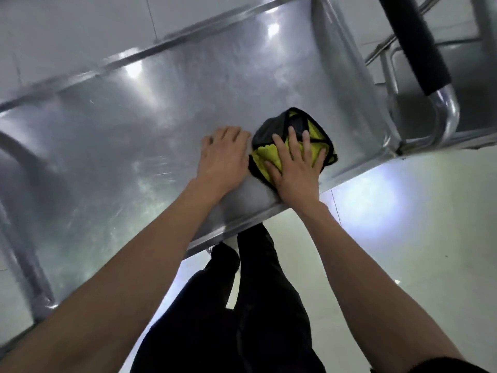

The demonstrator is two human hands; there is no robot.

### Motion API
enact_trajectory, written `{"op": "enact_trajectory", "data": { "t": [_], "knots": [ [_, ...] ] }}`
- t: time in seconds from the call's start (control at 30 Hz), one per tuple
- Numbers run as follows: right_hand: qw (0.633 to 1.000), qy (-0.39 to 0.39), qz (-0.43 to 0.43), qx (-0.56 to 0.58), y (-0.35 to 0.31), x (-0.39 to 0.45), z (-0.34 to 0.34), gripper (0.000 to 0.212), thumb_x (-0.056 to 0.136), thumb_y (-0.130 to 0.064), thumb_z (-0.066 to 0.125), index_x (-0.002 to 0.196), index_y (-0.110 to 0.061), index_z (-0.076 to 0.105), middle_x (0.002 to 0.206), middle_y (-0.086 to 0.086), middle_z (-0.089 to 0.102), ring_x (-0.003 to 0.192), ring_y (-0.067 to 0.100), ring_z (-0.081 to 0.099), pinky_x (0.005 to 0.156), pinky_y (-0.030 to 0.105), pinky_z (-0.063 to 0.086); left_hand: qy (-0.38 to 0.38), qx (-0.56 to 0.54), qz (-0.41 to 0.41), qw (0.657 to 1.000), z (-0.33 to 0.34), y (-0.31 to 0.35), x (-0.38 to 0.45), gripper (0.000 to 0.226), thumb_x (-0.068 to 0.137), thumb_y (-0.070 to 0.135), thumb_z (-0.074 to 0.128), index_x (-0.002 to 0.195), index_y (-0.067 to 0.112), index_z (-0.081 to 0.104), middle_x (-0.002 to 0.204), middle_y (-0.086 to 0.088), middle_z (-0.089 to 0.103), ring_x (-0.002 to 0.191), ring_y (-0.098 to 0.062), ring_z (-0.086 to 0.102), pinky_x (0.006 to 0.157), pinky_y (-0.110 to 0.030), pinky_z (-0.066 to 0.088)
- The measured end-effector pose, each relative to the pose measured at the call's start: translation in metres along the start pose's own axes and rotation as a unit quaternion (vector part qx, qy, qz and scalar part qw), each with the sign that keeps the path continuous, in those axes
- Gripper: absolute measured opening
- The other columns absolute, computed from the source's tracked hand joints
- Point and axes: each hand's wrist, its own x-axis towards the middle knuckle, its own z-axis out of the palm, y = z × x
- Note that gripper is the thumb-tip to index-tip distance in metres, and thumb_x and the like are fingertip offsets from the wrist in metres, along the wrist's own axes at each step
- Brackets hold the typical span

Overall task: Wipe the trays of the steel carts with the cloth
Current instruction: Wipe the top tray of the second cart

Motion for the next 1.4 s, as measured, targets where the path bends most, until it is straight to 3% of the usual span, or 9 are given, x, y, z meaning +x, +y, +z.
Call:
{"op": "enact_trajectory", "data": {
  "t": [0.2, 0.5, 0.63, 0.83, 1.0, 1.1, 1.17, 1.3, 1.4],
  "knots": [
    [0.999, 0.034, 0.007, -0.022, 0.017, -0.05, 0.002, 0.061, 0.101, -0.064, 0.026, 0.155, -0.034, 0.028, 0.166, 0.0, 0.017, 0.154, 0.029, 0.008, 0.117, 0.066, 0.009, -0.011, 0.049, 0.029, 0.998, 0.011, 0.011, 0.003, 0.042, 0.096, 0.033, 0.049, 0.135, 0.018, 0.051, 0.153, -0.011, 0.033, 0.144, -0.03, 0.024, 0.107, -0.052, 0.032],
    [0.999, 0.029, 0.044, 0.004, 0.023, -0.024, 0.0, 0.062, 0.099, -0.067, 0.027, 0.154, -0.038, 0.026, 0.167, -0.001, 0.015, 0.154, 0.029, 0.003, 0.117, 0.068, 0.008, 0.012, 0.041, 0.003, 0.999, 0.004, -0.005, 0.045, 0.044, 0.096, 0.034, 0.049, 0.136, 0.016, 0.048, 0.152, -0.013, 0.034, 0.144, -0.034, 0.024, 0.108, -0.058, 0.028],
    [0.997, 0.029, 0.066, 0.029, 0.029, 0.018, -0.006, 0.063, 0.098, -0.068, 0.029, 0.153, -0.039, 0.026, 0.166, -0.002, 0.016, 0.154, 0.028, 0.003, 0.116, 0.069, 0.005, 0.007, 0.04, -0.005, 0.999, -0.003, -0.003, 0.074, 0.044, 0.095, 0.032, 0.048, 0.136, 0.017, 0.048, 0.151, -0.013, 0.034, 0.144, -0.035, 0.024, 0.11, -0.061, 0.027],
    [0.999, 0.017, 0.024, 0.027, 0.044, 0.095, -0.018, 0.065, 0.098, -0.068, 0.026, 0.155, -0.038, 0.025, 0.167, -0.001, 0.012, 0.154, 0.029, 0.0, 0.115, 0.069, 0.003, 0.028, 0.027, -0.033, 0.999, -0.013, 0.01, 0.125, 0.043, 0.095, 0.03, 0.049, 0.137, 0.019, 0.05, 0.153, -0.012, 0.034, 0.145, -0.033, 0.024, 0.11, -0.059, 0.028],
    [1.0, 0.005, -0.015, 0.015, 0.05, 0.172, -0.03, 0.065, 0.098, -0.066, 0.026, 0.156, -0.038, 0.024, 0.168, -0.001, 0.011, 0.154, 0.029, 0.0, 0.115, 0.07, 0.002, 0.084, -0.02, -0.078, 0.993, -0.022, 0.008, 0.161, 0.031, 0.095, 0.024, 0.048, 0.118, 0.023, 0.068, 0.131, -0.006, 0.055, 0.127, -0.031, 0.044, 0.096, -0.05, 0.037],
    [0.999, -0.002, -0.039, 0.021, 0.046, 0.227, -0.039, 0.065, 0.097, -0.066, 0.027, 0.156, -0.038, 0.024, 0.167, 0.0, 0.011, 0.154, 0.03, 0.001, 0.114, 0.07, 0.001, 0.094, -0.034, -0.082, 0.992, -0.023, 0.006, 0.159, 0.039, 0.087, 0.022, 0.042, 0.115, 0.022, 0.07, 0.125, -0.004, 0.06, 0.119, -0.032, 0.051, 0.095, -0.049, 0.041],
    [0.999, -0.01, -0.048, 0.023, 0.042, 0.263, -0.045, 0.065, 0.097, -0.066, 0.028, 0.156, -0.038, 0.024, 0.167, 0.0, 0.01, 0.154, 0.03, 0.001, 0.113, 0.07, 0.002, 0.092, -0.044, -0.087, 0.991, -0.024, 0.007, 0.157, 0.045, 0.087, 0.023, 0.037, 0.116, 0.019, 0.071, 0.127, -0.007, 0.06, 0.12, -0.035, 0.053, 0.099, -0.052, 0.042],
    [0.998, -0.018, -0.046, 0.034, 0.031, 0.316, -0.054, 0.066, 0.096, -0.067, 0.026, 0.156, -0.04, 0.021, 0.168, -0.003, 0.007, 0.154, 0.029, -0.002, 0.113, 0.069, -0.001, 0.088, -0.042, -0.087, 0.991, -0.023, 0.004, 0.159, 0.033, 0.092, 0.021, 0.051, 0.116, 0.018, 0.073, 0.13, -0.009, 0.06, 0.127, -0.037, 0.051, 0.1, -0.052, 0.042],
    [0.998, -0.02, -0.043, 0.042, 0.027, 0.326, -0.055, 0.067, 0.095, -0.068, 0.027, 0.155, -0.041, 0.02, 0.168, -0.003, 0.007, 0.154, 0.028, -0.003, 0.114, 0.068, -0.002, 0.057, -0.023, -0.085, 0.994, -0.023, 0.004, 0.159, 0.034, 0.094, 0.033, 0.055, 0.123, 0.02, 0.068, 0.136, -0.008, 0.055, 0.138, -0.034, 0.041, 0.105, -0.053, 0.037]
  ]
}}
